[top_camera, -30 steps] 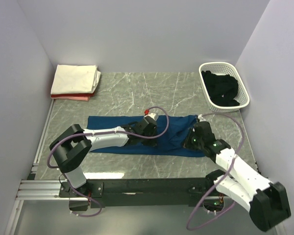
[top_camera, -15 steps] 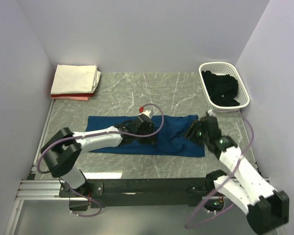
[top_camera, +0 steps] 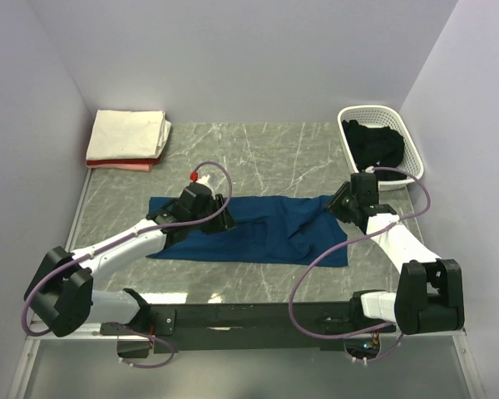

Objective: Fold and stack the t-shirts
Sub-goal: Fold the tshirt

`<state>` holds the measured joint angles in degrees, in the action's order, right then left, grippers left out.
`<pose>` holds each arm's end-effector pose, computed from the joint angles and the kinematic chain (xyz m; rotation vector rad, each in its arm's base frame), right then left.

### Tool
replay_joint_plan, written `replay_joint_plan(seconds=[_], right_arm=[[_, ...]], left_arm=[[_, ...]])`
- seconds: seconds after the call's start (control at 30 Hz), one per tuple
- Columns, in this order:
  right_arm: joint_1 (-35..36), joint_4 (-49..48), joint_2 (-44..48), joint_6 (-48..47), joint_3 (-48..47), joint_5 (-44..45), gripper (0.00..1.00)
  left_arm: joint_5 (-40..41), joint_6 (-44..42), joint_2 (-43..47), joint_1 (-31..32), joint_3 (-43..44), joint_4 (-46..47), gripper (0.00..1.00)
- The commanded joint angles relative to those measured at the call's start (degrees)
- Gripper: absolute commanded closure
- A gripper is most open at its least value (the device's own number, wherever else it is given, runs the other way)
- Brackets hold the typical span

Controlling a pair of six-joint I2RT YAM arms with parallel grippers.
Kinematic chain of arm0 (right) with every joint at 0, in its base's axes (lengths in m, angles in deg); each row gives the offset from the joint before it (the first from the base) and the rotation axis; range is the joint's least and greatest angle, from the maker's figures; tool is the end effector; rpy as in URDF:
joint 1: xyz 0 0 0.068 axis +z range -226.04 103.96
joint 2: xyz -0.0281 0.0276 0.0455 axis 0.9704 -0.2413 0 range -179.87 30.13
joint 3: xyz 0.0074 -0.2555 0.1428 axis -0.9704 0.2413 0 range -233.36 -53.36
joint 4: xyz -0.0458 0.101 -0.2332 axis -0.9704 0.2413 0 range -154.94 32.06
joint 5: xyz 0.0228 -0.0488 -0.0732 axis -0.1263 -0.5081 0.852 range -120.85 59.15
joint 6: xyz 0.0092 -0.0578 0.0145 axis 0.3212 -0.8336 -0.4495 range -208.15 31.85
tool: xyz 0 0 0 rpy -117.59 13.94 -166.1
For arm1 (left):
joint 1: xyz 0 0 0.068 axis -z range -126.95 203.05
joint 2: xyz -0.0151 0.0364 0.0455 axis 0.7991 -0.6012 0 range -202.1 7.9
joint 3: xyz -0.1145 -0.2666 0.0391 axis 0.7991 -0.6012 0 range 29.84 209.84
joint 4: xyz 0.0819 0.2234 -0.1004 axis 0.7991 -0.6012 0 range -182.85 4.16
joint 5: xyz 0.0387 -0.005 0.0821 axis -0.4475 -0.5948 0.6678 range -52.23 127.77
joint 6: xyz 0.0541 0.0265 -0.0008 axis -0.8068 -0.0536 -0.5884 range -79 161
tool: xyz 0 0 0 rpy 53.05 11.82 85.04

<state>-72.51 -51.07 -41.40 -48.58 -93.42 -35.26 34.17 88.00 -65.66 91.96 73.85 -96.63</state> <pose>0.2496 0.0188 0.2241 0.7082 2.2995 0.4491 0.2080 -0.1714 0.2428 -0.1356 2.4191 -0.8197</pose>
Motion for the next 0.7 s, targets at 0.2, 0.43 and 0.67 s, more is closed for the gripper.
replay_joint_plan(seconds=[0.2,0.43,0.67], right_arm=[[-1.16,-11.13,-5.46,0.51,3.67,-1.83,0.64],[-1.24,-13.25,-10.73,0.59,0.95,-2.62,0.63],[-1.24,-13.69,-15.04,1.03,-1.34,-3.06,0.65]], left_arm=[[-7.12,-2.71,2.98,-4.72,-1.29,0.41,0.60],[-9.59,-3.94,3.51,-7.01,-1.29,-0.02,0.61],[-9.94,-4.38,4.30,-7.98,-1.56,-0.46,0.60]])
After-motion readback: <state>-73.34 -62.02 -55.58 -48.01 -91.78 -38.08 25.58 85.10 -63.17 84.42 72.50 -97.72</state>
